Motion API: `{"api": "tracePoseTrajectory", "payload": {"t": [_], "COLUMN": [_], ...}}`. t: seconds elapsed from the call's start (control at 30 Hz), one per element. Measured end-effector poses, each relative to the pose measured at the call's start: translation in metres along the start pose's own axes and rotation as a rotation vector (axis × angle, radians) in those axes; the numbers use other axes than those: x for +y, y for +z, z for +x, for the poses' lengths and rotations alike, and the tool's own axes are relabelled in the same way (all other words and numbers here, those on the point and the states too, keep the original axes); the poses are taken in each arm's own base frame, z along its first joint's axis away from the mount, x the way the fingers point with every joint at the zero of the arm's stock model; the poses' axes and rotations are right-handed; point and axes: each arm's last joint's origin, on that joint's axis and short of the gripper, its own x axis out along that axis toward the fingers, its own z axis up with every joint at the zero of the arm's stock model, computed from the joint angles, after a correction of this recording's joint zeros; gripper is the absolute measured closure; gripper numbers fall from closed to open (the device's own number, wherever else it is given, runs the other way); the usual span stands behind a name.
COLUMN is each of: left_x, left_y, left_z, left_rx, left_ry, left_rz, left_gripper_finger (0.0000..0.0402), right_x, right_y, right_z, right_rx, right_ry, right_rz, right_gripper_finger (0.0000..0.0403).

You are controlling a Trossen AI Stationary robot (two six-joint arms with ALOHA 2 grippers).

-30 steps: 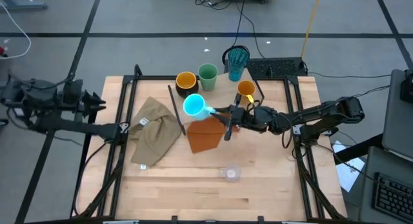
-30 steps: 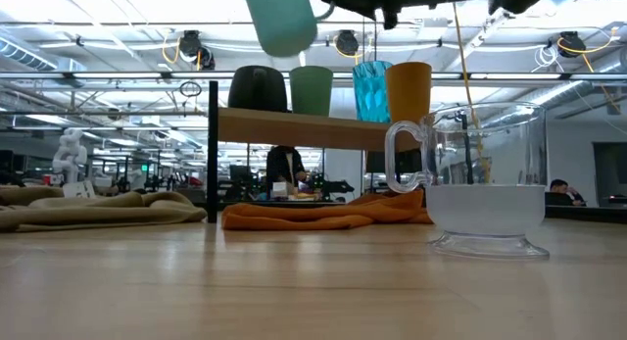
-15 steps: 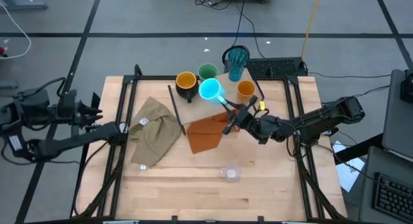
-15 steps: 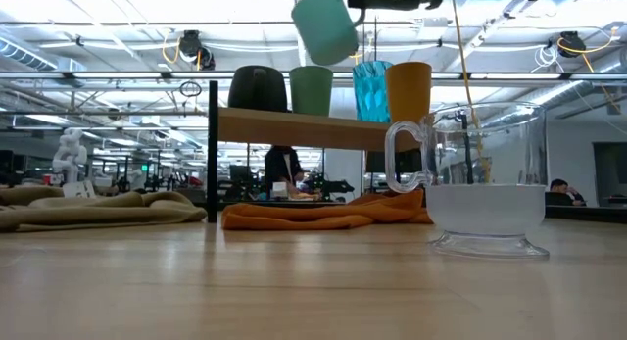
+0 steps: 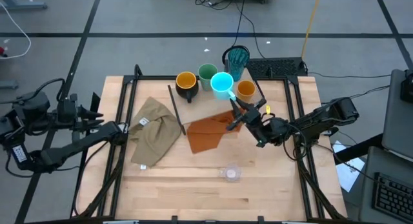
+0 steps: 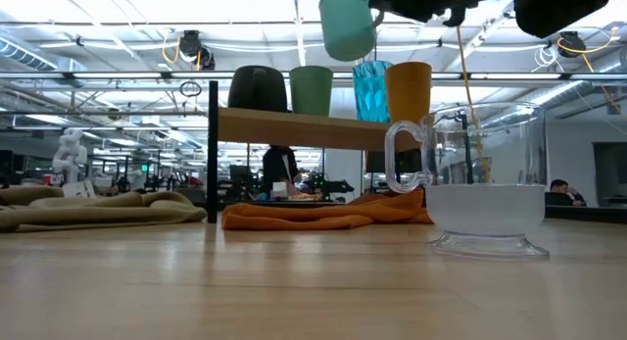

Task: Stack small to large cups/mugs on shelf
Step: Put the blue mug on the shelf

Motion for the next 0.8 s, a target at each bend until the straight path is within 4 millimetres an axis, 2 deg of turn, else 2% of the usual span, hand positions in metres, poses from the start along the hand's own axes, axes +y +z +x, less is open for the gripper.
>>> {"api": "tracePoseTrajectory", "payload": {"t": [0.37, 0.8], "left_x": [0.0, 0.0], "left_y": [0.0, 0.0], "left_z": [0.0, 0.0], "left_rx": [-0.001, -0.001], "left_ry": [0.002, -0.003], "left_rz": [-0.032, -0.059], "left_gripper_finger": [0.0304, 0.0304], "right_x": [0.011, 0.003], "right_y": [-0.018, -0.042], "right_z": [-0.001, -0.013], "right_rx": [0.039, 0.063], "right_ry": [0.017, 0.011], "right_rz": [-0.021, 0.032], "right_gripper_finger": [0.0365, 0.0365]}}
